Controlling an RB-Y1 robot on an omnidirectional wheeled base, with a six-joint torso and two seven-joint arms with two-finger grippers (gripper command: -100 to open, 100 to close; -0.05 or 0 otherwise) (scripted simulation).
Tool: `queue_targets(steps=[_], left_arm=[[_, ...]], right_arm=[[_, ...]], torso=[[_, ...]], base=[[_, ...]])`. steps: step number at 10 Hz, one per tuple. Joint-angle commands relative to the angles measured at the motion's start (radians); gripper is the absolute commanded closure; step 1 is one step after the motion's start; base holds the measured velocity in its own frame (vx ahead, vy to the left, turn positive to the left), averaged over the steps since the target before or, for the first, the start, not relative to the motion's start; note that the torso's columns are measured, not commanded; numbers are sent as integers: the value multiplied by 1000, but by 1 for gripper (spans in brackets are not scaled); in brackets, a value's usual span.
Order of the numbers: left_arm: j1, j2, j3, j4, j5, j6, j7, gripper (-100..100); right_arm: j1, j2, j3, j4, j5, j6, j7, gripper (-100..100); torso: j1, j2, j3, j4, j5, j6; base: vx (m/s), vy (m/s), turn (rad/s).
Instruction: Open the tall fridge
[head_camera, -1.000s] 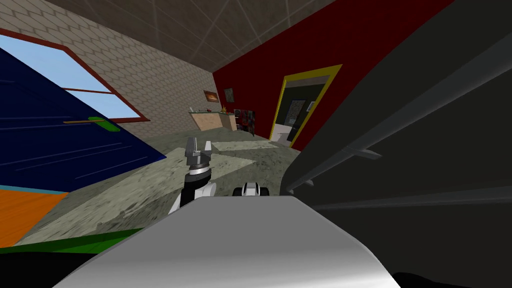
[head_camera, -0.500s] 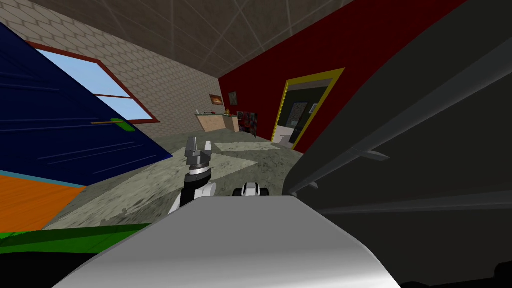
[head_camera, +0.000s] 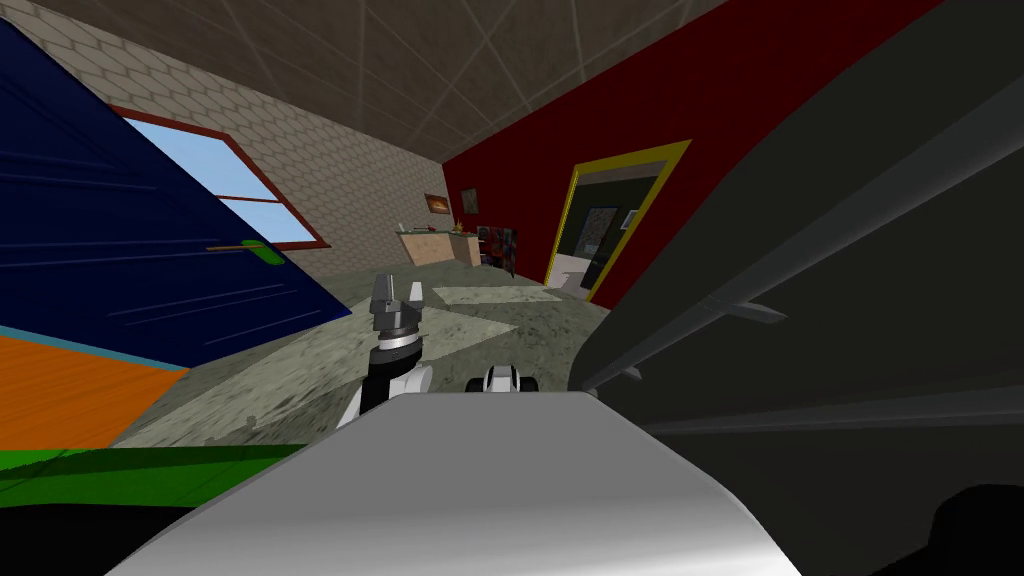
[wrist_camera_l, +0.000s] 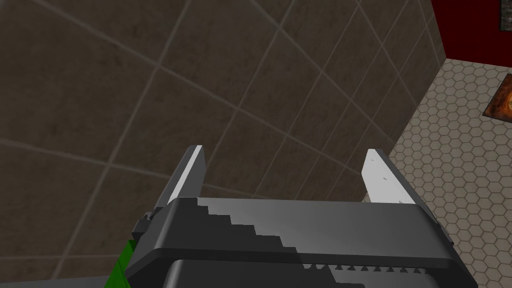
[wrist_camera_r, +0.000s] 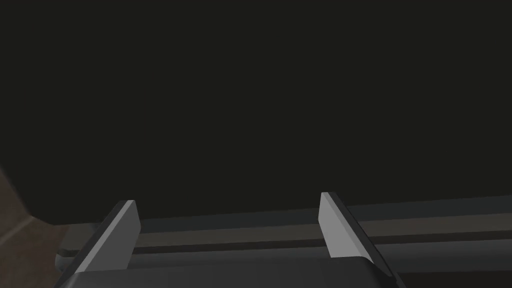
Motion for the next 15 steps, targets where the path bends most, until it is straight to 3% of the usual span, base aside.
queue_targets(steps=[1,2,3,5,6,9,10,12,13,14,15], left_arm=[[0,0,0,0,0,0,0,0],[0,0,0,0,0,0,0,0],[0,0,0,0,0,0,0,0],[0,0,0,0,0,0,0,0],[0,0,0,0,0,0,0,0],[0,0,0,0,0,0,0,0],[0,0,0,0,0,0,0,0],[0,0,0,0,0,0,0,0],[0,0,0,0,0,0,0,0],[0,0,0,0,0,0,0,0],[0,0,0,0,0,0,0,0]], right_arm=[[26,-9,-50,3,-2,16,23,-100],[45,-13,-82,2,-1,27,42,-100],[45,-13,-82,2,-1,27,42,-100],[74,-20,-138,0,2,45,72,-100],[74,-20,-143,0,2,45,72,-100],[93,-26,-211,-2,4,56,92,-100],[92,-16,-198,-16,2,45,85,-100],[128,-18,-225,17,-14,37,70,-100],[120,-15,-214,5,-9,25,75,-100],[91,-14,-199,-21,2,41,86,100],[103,-8,-206,-17,-4,26,78,100]], torso=[[1,-1,-1,-1,0,-1],[0,-3,-3,-2,0,-2],[1,-4,-3,-2,0,-1],[1,-5,-5,-3,1,-4],[-1,-7,-7,-4,0,-3],[-11,-3,-3,-1,-5,1],[-14,0,0,0,-8,3],[-17,7,7,4,-10,6],[-16,8,7,4,-10,6],[-15,9,9,4,-11,7],[-15,13,13,6,-11,8]], base=[[8,15,30],[11,19,56],[13,5,17],[4,10,39],[13,20,29],[10,17,27],[-11,26,-35],[20,33,-12],[4,22,-26],[-37,-1,-5],[-27,2,-8]])
